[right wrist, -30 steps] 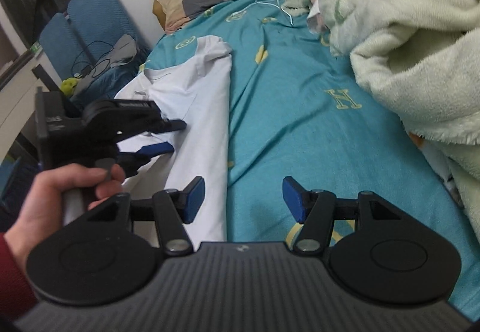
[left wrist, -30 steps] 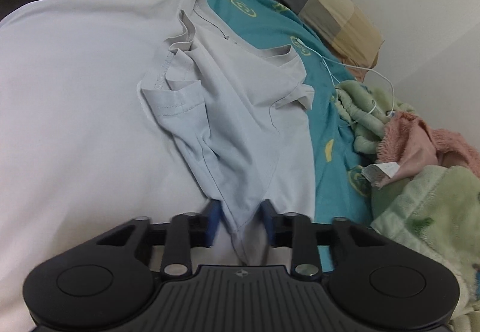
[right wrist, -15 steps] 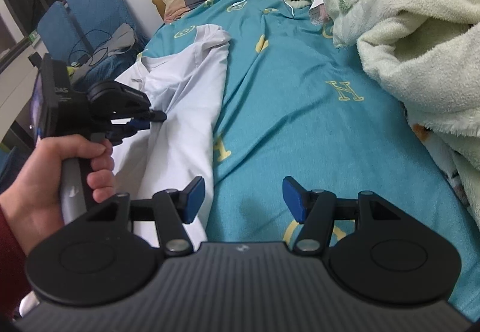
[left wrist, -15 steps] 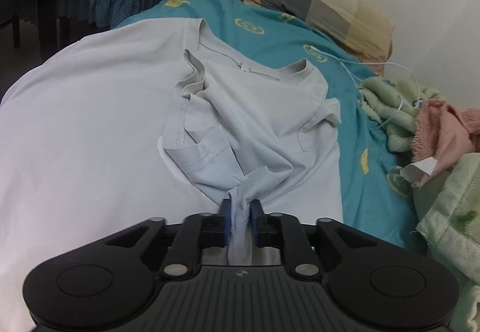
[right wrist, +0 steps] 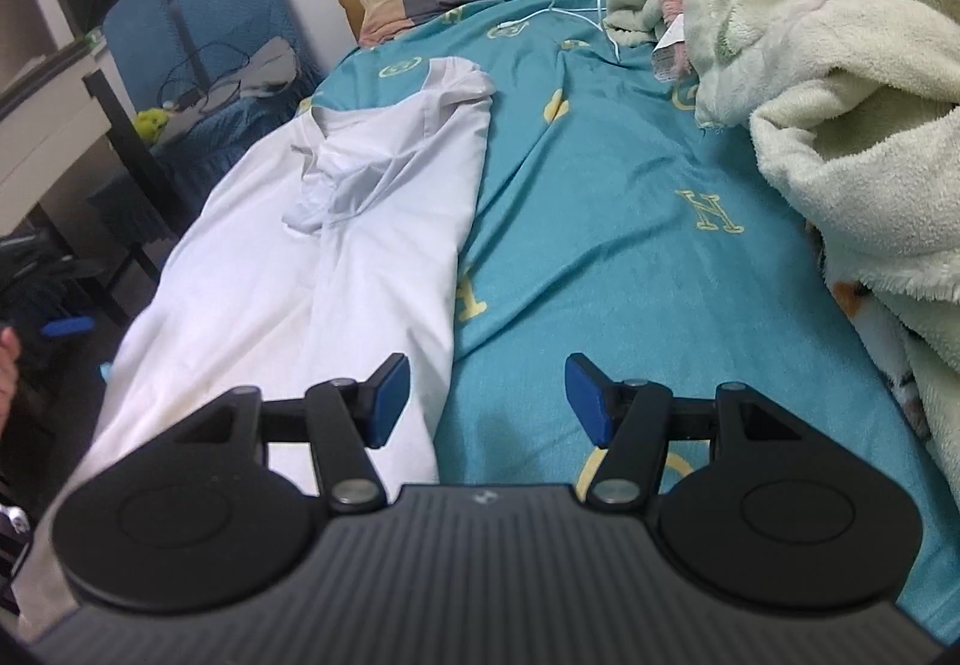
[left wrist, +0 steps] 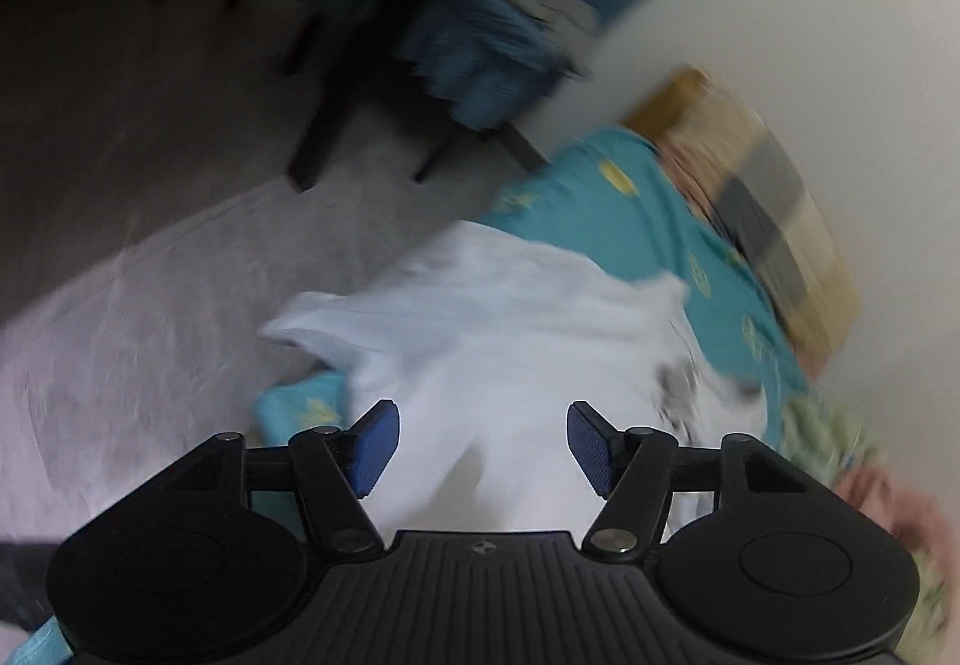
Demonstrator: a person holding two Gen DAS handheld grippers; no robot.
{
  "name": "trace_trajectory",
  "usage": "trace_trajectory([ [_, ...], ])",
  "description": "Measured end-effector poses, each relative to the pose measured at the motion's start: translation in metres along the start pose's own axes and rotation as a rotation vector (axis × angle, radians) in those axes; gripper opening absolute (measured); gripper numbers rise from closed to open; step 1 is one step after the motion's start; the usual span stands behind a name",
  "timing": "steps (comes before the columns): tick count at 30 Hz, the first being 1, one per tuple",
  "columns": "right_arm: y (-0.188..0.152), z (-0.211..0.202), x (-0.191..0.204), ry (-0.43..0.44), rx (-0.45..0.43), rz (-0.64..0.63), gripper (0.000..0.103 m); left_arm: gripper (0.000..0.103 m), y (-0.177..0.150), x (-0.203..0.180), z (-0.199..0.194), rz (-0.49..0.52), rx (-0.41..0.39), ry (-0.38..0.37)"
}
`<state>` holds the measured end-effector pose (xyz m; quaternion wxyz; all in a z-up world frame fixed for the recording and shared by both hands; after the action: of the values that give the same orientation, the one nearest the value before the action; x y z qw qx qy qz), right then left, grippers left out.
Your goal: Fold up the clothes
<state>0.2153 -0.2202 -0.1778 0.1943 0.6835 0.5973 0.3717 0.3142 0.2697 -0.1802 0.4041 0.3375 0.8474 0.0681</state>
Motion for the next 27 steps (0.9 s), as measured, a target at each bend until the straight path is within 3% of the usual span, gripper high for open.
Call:
trace_trajectory([
  [4,-0.002,-0.001,0.004,-0.022,0.010,-0.018,0.060,0.068,0.020,0.039,0.013,-0.170,0.040,-0.052],
  [9,-0.001,0.001,0.012,-0.050,0.001,-0.052,0.060,0.071,0.026,0.058,0.044,-0.205,0.059,-0.061],
  [12,0.000,0.011,0.015,-0.063,0.012,-0.056,0.060,0.071,0.017,0.080,0.073,-0.259,0.122,-0.010],
  [15,0.000,0.022,0.016,-0.066,0.033,-0.042,0.060,0.072,0.016,0.099,0.092,-0.314,0.122,0.025],
  [18,-0.003,0.034,0.015,-0.064,0.057,-0.025,0.060,0.072,0.023,0.114,0.107,-0.392,0.120,-0.016],
  [22,-0.008,0.047,0.014,-0.059,0.089,-0.011,0.060,0.072,0.033,0.114,0.123,-0.399,0.087,-0.054],
  [25,-0.010,0.054,0.011,-0.049,0.103,0.009,0.059,0.060,0.041,0.105,0.131,-0.396,0.049,-0.088],
  [27,-0.010,0.056,0.010,-0.045,0.100,0.016,0.059,0.037,0.046,0.096,0.129,-0.362,0.009,-0.100],
])
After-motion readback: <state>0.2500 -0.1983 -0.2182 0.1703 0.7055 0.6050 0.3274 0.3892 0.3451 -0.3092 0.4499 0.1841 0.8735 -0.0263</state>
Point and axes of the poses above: each gripper's, at about its wrist camera, not at the fingertips, and z roughly the way its jaws point, x to its left, y to its top, the point moved 8 cm from there along z, roughly the way its jaws point, and after that the axes turned 1 degree about -x, right-handed, at the moved point
